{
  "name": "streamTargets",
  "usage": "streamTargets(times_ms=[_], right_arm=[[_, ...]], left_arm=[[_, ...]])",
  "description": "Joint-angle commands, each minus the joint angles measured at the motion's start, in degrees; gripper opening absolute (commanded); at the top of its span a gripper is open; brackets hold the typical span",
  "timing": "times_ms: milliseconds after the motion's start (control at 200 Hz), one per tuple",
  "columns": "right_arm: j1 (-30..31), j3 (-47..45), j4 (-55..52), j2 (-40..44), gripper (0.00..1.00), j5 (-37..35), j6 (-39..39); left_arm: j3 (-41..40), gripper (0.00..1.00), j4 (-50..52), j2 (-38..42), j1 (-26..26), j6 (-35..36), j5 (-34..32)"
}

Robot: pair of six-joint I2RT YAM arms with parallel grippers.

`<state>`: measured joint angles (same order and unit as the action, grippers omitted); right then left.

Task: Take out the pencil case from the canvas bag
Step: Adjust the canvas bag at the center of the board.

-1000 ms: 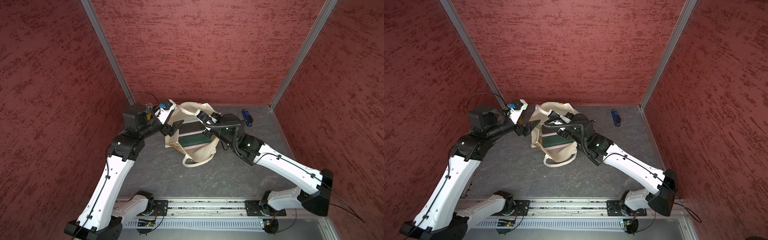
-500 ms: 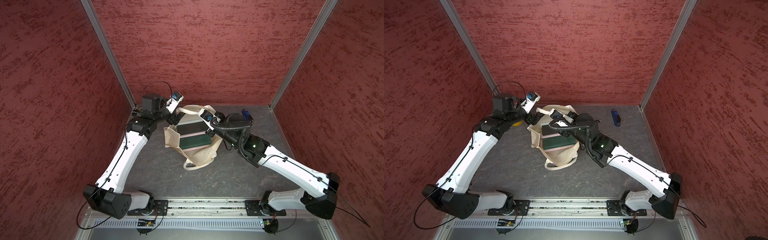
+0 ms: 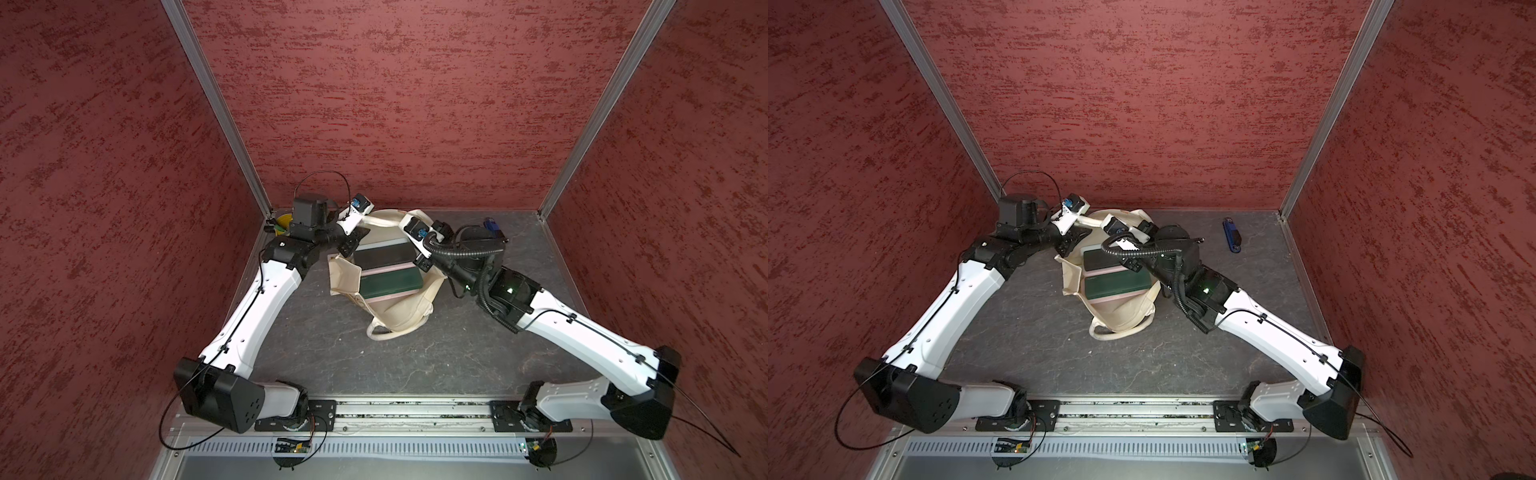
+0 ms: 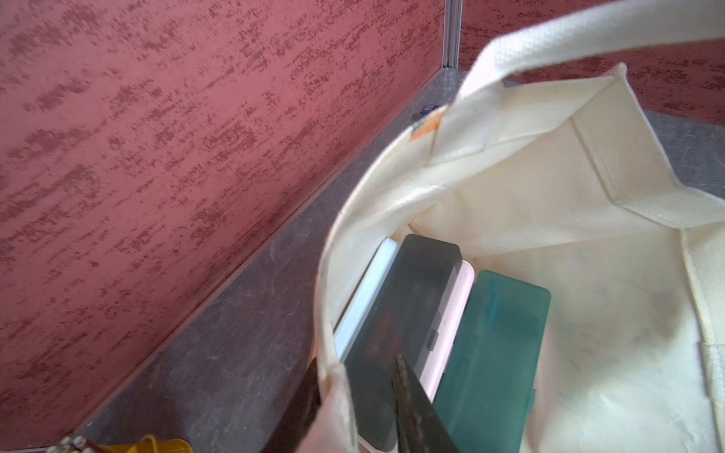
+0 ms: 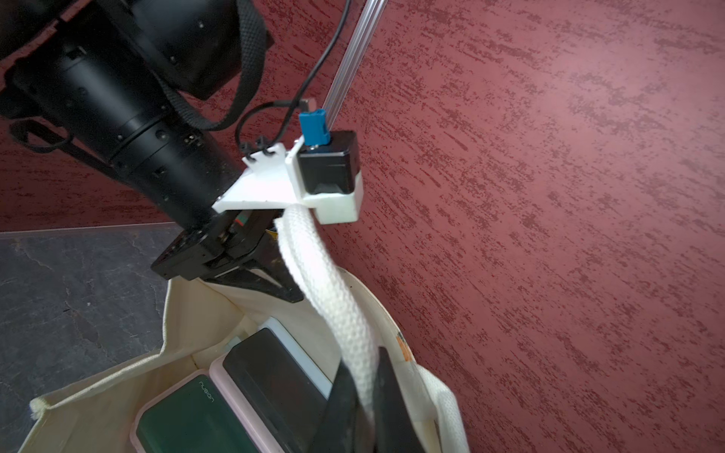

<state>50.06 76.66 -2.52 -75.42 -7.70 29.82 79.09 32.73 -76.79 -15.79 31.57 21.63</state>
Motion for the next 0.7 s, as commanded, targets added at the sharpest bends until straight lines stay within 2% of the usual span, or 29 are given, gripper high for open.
streamTargets(times_ms=[0, 115, 190, 271, 326, 346, 551, 691], right_arm=[[-1.98, 1.37, 6.36, 0.8, 0.0, -0.35, -1.97], [-3.85, 3.22, 7.7, -1.03, 0.0, 0.27, -3.4], [-4.7, 5.02, 7.45, -2.93, 0.03, 1.0, -3.72], [-4.96, 6.04, 8.54, -4.89, 0.18, 0.48, -3.46], [-5.31, 6.6, 9.55, -6.23, 0.4, 0.3, -3.45], [-5.45, 6.81, 9.91, -6.67, 0.44, 0.23, -3.49], [-7.68, 11.58, 10.58, -13.94, 0.5, 1.23, -4.86], [-10.16, 18.26, 7.49, -19.6, 0.6, 3.12, -6.89]], left_arm=[[-2.64, 0.22, -1.87, 2.88, -0.12, 0.94, 2.86], [-5.06, 0.09, -3.71, 5.08, -0.03, 1.33, 4.05], [-6.09, 0.06, -4.96, 6.31, 0.14, 1.47, 5.41], [-6.91, 0.02, -6.06, 7.3, 0.36, 1.76, 6.7], [-7.02, 0.0, -6.32, 7.58, 0.41, 2.0, 7.86], [-7.02, 0.0, -6.21, 7.58, 0.41, 2.07, 8.26], [-6.99, 0.0, -5.3, 7.95, 0.41, 2.96, 10.58], [-8.11, 0.0, -5.64, 8.93, 0.35, 4.09, 11.11]])
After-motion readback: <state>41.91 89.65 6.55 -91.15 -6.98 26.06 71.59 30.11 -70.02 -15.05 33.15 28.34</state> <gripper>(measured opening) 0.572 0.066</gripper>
